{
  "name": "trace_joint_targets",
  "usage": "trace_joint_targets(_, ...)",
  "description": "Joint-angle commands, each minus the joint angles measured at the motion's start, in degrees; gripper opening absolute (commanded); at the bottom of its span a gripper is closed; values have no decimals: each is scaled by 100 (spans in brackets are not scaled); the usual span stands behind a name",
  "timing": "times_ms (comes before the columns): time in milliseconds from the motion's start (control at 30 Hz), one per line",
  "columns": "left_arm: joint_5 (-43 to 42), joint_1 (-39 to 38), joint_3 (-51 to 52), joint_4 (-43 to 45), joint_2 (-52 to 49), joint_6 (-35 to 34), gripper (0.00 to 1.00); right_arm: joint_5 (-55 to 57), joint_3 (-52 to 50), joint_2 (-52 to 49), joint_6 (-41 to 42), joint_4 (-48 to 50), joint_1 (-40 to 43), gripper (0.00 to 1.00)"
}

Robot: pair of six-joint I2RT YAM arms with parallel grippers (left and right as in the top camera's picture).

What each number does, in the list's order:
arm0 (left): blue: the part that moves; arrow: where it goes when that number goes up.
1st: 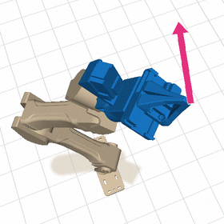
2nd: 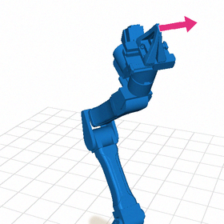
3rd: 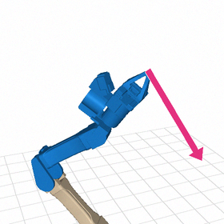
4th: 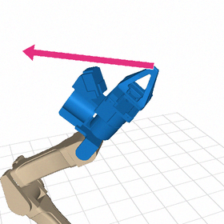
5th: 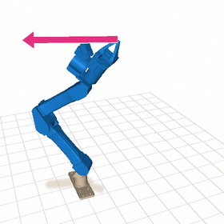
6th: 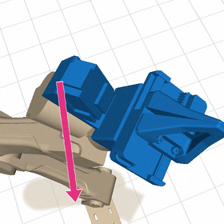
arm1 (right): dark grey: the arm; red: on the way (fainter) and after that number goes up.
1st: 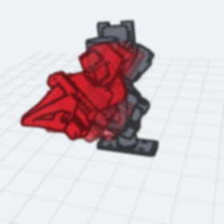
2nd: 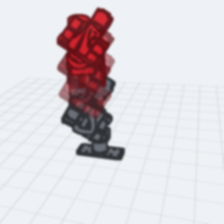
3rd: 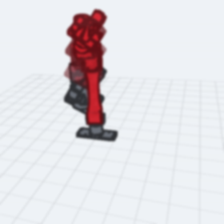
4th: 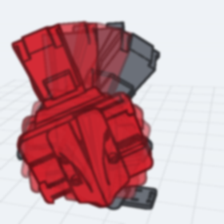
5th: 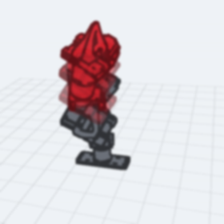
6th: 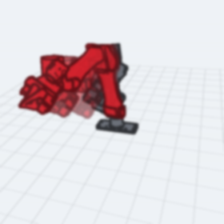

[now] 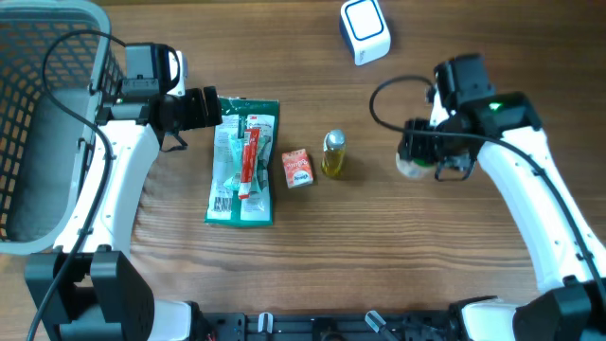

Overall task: Scan the item barcode
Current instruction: 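Move the jar right and set it down on the table, release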

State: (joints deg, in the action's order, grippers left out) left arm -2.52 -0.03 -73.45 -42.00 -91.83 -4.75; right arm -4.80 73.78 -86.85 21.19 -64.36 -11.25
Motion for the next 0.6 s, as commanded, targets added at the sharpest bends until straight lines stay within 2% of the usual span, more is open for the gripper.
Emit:
trace_joint_targets(0,-46,20,-39,20,22,94,100,518,-597,-7,514,315,9,26)
trace_joint_targets(133,-46,20,-39,20,22,94,100,1086,-1134,-7,800,752,24,26)
trace_joint_targets(567,-46,20,-39,17,22,94,100,1080,-1764,-22,942,1213,1060,24)
